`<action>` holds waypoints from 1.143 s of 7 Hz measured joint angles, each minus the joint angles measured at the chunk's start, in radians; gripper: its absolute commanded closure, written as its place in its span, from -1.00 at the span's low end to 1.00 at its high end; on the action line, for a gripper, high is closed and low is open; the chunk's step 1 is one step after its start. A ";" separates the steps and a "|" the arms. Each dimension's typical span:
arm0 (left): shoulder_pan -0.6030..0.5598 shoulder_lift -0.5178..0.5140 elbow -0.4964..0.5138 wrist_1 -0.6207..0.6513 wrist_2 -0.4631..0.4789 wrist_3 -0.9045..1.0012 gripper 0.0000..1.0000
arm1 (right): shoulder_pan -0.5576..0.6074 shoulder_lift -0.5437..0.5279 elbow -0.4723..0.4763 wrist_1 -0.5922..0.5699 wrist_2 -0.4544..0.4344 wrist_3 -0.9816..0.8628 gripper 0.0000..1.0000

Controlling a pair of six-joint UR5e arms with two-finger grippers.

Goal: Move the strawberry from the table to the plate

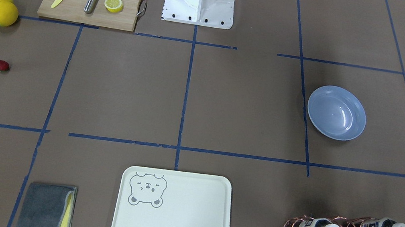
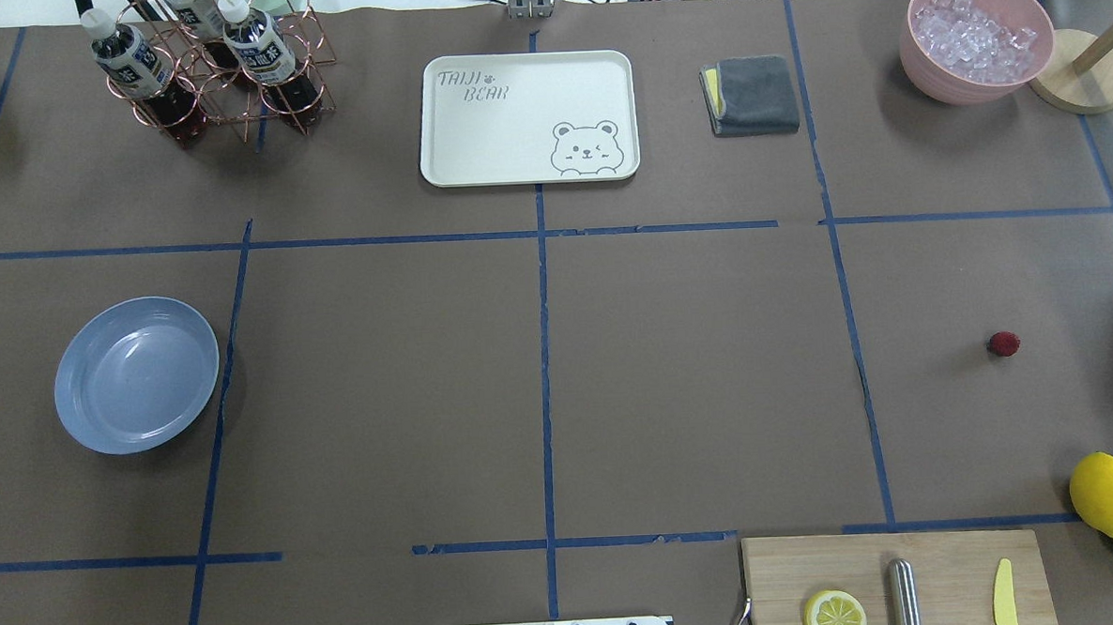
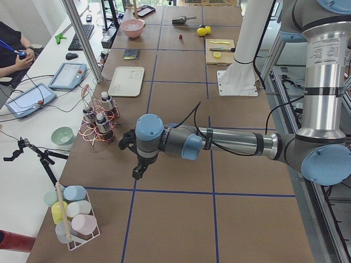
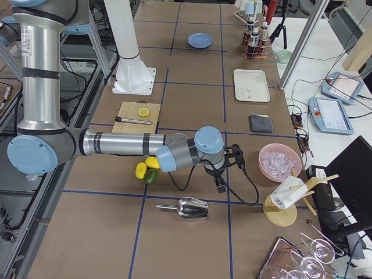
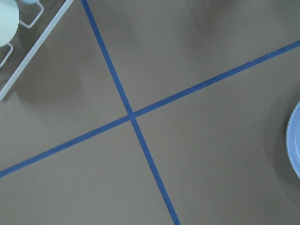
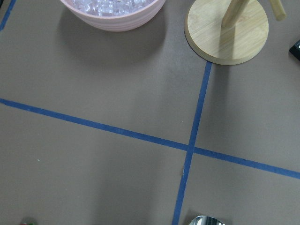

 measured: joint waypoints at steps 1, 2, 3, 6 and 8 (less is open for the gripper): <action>0.001 -0.008 0.023 -0.147 -0.002 -0.002 -1.00 | -0.001 0.003 -0.001 0.026 0.009 0.060 -1.00; 0.003 -0.023 0.050 -0.261 -0.016 -0.029 -1.00 | -0.003 0.004 -0.002 0.047 0.012 0.086 -1.00; 0.024 -0.029 0.060 -0.344 -0.043 -0.109 -1.00 | -0.007 0.009 -0.001 0.056 0.014 0.097 -1.00; 0.213 0.047 0.070 -0.637 -0.033 -0.487 -1.00 | -0.044 0.019 -0.002 0.061 0.014 0.142 -1.00; 0.411 0.141 0.070 -0.821 0.150 -0.813 -0.42 | -0.051 0.018 -0.003 0.061 0.014 0.145 -1.00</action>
